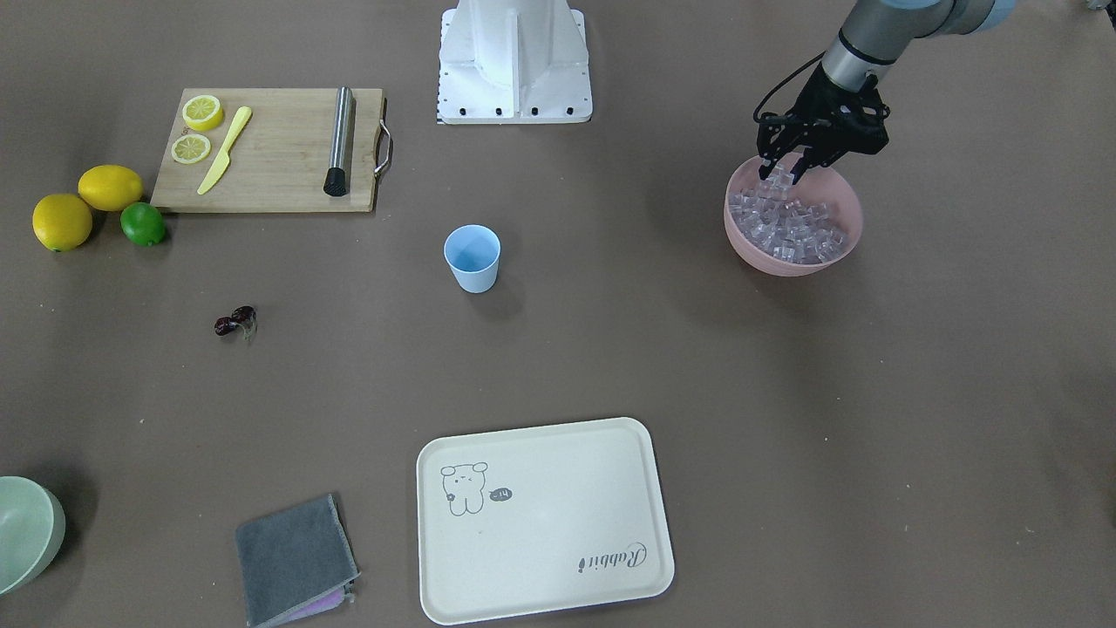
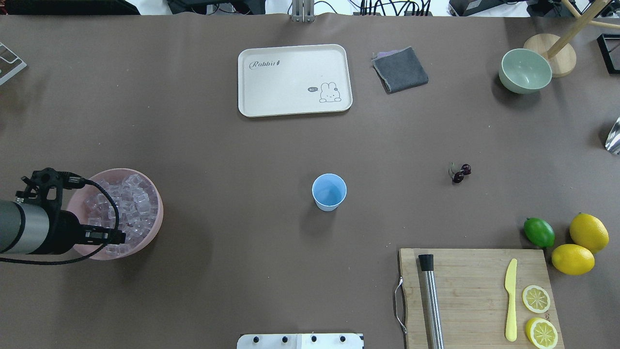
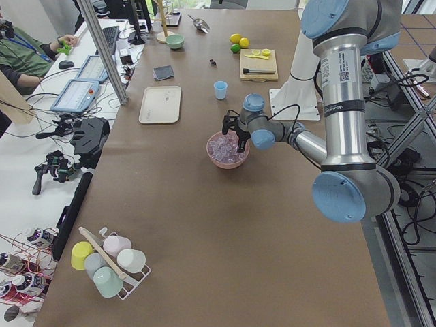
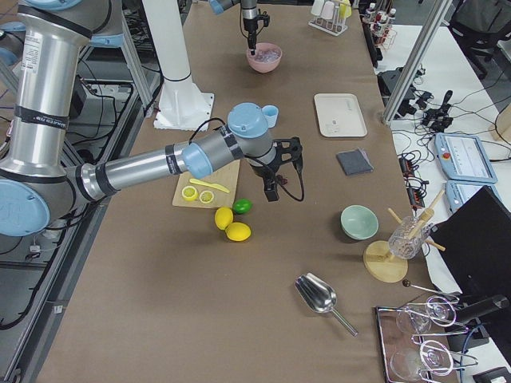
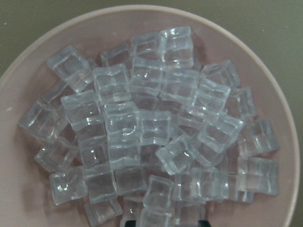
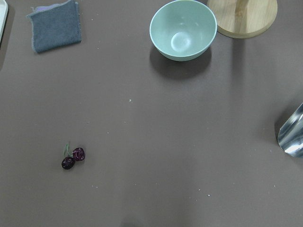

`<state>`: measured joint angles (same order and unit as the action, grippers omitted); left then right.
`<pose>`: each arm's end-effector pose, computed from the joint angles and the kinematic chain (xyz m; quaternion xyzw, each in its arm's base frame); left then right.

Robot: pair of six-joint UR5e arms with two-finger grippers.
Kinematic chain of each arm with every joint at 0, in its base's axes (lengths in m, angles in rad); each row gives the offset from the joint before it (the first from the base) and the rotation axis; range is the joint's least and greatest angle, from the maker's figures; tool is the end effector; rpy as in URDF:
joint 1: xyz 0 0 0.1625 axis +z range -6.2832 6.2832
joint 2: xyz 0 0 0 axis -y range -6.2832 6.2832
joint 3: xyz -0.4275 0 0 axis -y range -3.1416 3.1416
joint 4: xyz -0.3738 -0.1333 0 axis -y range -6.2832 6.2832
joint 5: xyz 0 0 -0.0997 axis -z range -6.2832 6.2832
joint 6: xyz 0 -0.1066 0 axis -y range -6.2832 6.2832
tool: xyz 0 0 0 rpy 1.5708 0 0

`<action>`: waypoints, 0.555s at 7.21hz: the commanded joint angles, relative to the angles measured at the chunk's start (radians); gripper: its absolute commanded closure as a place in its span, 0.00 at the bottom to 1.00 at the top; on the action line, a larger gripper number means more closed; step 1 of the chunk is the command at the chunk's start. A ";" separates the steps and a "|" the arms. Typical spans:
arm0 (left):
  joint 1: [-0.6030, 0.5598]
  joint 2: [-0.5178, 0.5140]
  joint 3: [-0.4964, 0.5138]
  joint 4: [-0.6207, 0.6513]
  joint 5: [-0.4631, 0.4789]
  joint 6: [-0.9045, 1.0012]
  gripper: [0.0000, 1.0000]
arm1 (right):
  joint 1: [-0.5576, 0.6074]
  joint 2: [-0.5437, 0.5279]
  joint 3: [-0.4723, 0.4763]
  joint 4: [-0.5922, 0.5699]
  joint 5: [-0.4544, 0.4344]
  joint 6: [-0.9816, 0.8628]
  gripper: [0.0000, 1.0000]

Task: Put ice and cherries in cup
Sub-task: 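Carry the ice cube with the left gripper over the light-blue cup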

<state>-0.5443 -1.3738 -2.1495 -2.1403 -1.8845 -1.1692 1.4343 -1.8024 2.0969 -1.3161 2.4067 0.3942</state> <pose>0.2933 -0.2949 0.4202 0.0824 0.4659 0.0087 0.8810 0.0017 -0.3858 0.4790 0.1367 -0.4420 0.0039 0.8865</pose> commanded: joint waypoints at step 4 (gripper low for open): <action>-0.069 -0.329 0.011 -0.003 -0.010 -0.225 1.00 | 0.000 0.000 0.000 0.000 -0.001 0.000 0.00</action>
<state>-0.6109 -1.5722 -2.1767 -2.1452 -1.8969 -1.2685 1.4343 -1.8014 2.0970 -1.3162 2.4065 0.3943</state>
